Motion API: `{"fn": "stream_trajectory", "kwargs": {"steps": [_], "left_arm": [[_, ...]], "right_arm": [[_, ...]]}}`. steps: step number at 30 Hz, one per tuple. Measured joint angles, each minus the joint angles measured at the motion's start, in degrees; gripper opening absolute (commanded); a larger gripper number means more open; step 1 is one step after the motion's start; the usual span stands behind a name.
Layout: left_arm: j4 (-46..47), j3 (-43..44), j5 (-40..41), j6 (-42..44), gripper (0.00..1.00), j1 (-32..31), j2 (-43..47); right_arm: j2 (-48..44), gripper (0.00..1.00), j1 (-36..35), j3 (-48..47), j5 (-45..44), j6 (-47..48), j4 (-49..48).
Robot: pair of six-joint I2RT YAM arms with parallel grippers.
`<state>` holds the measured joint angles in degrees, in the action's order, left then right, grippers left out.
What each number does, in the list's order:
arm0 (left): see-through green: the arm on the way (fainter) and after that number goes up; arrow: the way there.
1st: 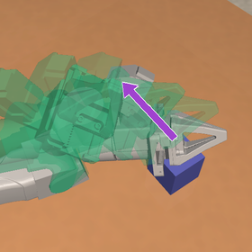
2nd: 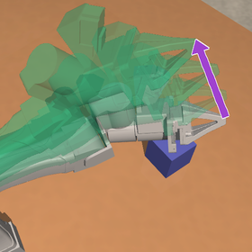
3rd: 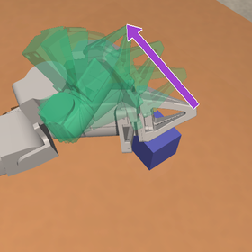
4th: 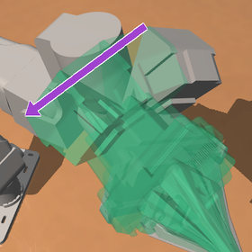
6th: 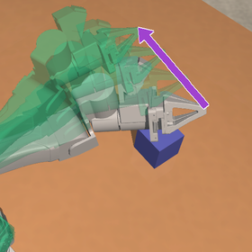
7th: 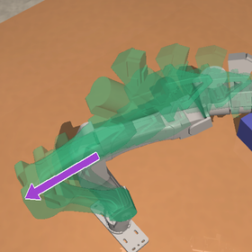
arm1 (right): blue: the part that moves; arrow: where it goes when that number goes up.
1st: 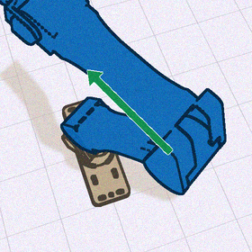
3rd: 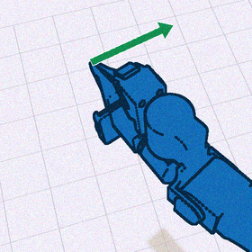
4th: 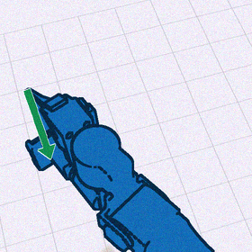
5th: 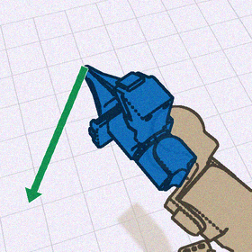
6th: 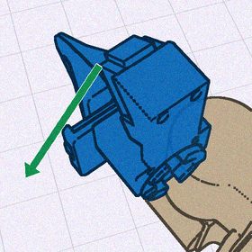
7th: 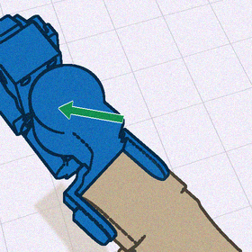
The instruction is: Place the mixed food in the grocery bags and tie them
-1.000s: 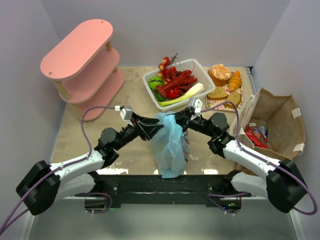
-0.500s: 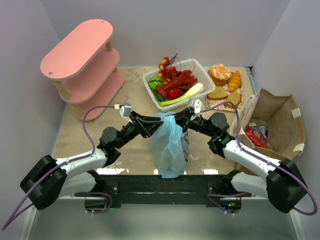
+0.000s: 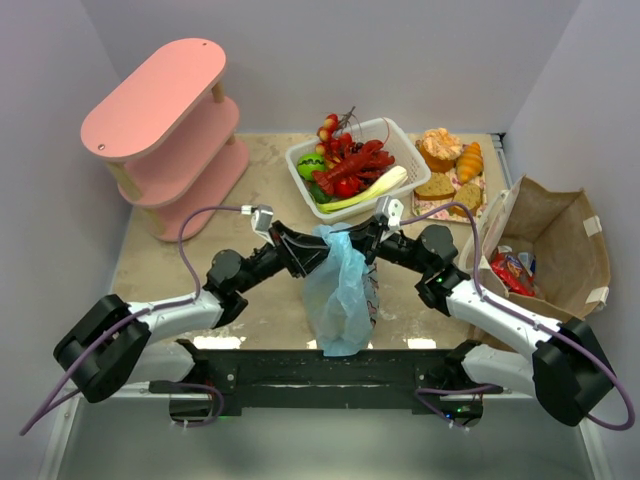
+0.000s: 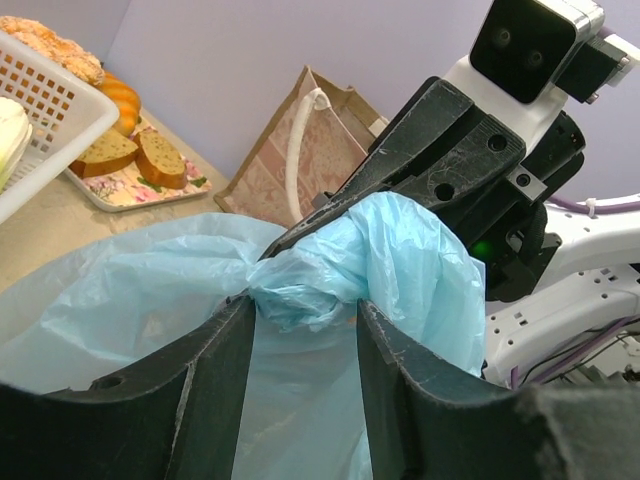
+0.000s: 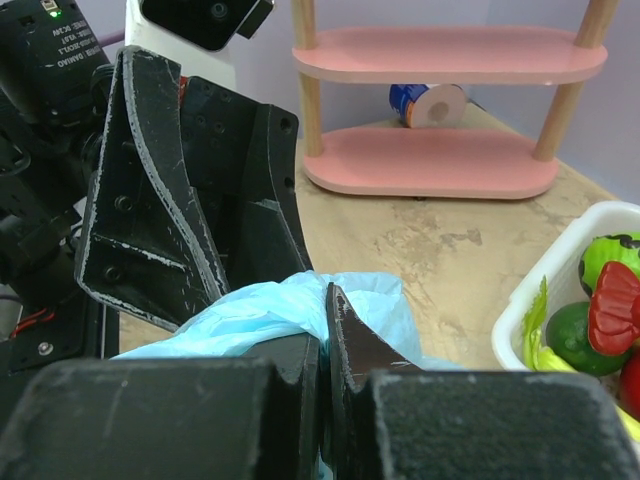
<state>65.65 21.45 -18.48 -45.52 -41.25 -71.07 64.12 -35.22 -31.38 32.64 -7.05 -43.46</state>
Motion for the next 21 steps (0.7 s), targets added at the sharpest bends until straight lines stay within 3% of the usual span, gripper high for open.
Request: {"fn": "stream_trajectory", "kwargs": {"steps": [2, 3, 6, 9, 12, 18, 19, 21], "left_arm": [[0.46, 0.57, -0.44, -0.22, 0.40, 0.00, -0.76], [0.83, 0.76, -0.63, -0.31, 0.30, 0.00, -1.20], [1.70, 0.96, -0.85, -0.66, 0.16, 0.20, -2.43], [2.29, 0.96, -1.05, -1.05, 0.06, 0.37, -3.02], [2.45, 0.96, -1.11, -1.44, 0.00, 0.39, -3.08], [2.32, 0.94, -1.25, -1.46, 0.00, 0.37, -2.95], [2.08, 0.94, -1.20, -1.42, 0.00, 0.37, -2.71], [0.98, 0.94, -0.92, -1.18, 0.00, 0.37, -1.73]], "right_arm": [[0.00, 0.00, 0.00, 0.00, 0.00, 0.11, 0.09], [0.00, 0.00, 0.00, 0.00, -0.02, 0.22, 0.09], [-0.02, 0.00, 0.04, -0.07, -0.02, 0.42, 0.15], [-0.11, 0.00, 0.04, -0.09, 0.00, 0.50, 0.26], [-0.52, 0.00, 0.04, -0.11, -0.02, 0.70, 0.59], [-1.03, 0.00, 0.02, -0.44, -0.15, 1.27, 2.19], [-1.18, 0.02, 0.02, -0.61, -0.20, 1.33, 2.69], [-1.73, 0.28, -0.04, -1.40, -0.55, 1.57, 4.68]]}}
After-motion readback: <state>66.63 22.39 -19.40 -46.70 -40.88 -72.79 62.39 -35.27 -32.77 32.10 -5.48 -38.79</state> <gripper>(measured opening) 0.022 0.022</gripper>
